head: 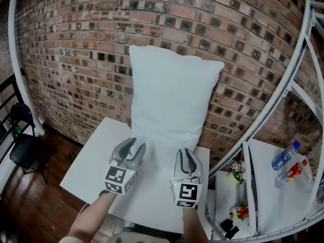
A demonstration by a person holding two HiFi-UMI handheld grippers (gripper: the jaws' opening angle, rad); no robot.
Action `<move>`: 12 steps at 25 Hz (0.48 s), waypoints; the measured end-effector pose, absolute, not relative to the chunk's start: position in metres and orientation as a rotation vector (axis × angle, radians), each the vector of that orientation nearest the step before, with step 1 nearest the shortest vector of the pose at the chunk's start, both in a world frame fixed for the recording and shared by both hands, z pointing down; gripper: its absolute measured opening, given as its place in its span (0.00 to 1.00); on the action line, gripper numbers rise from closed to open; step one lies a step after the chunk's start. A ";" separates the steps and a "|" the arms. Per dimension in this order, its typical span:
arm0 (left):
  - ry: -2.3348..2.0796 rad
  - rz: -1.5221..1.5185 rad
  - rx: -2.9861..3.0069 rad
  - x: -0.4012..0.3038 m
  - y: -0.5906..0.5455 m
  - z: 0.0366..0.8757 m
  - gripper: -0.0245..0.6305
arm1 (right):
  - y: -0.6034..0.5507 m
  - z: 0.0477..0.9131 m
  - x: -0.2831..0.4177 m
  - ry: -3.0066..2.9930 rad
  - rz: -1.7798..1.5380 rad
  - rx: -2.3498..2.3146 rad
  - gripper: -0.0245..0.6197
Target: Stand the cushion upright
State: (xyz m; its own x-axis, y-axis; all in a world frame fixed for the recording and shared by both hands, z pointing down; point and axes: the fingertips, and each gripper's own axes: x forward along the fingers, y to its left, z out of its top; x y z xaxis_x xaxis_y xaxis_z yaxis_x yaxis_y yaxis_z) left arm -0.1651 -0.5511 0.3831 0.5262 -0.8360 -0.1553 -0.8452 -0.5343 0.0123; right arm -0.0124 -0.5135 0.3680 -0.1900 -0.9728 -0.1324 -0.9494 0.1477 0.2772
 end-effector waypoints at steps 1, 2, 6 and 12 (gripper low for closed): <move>1.483 0.227 -2.687 -0.164 -0.542 0.383 0.26 | -0.507 0.369 -0.017 -2.332 -0.454 1.935 0.14; 1.484 0.234 -2.685 -0.162 -0.533 0.382 0.24 | -0.501 0.371 -0.022 -2.348 -0.449 1.921 0.12; 1.518 0.265 -2.688 -0.158 -0.501 0.386 0.18 | -0.475 0.373 -0.042 -2.431 -0.433 1.860 0.08; 1.574 0.281 -2.684 -0.153 -0.461 0.394 0.10 | -0.435 0.388 -0.060 -2.518 -0.327 1.754 0.04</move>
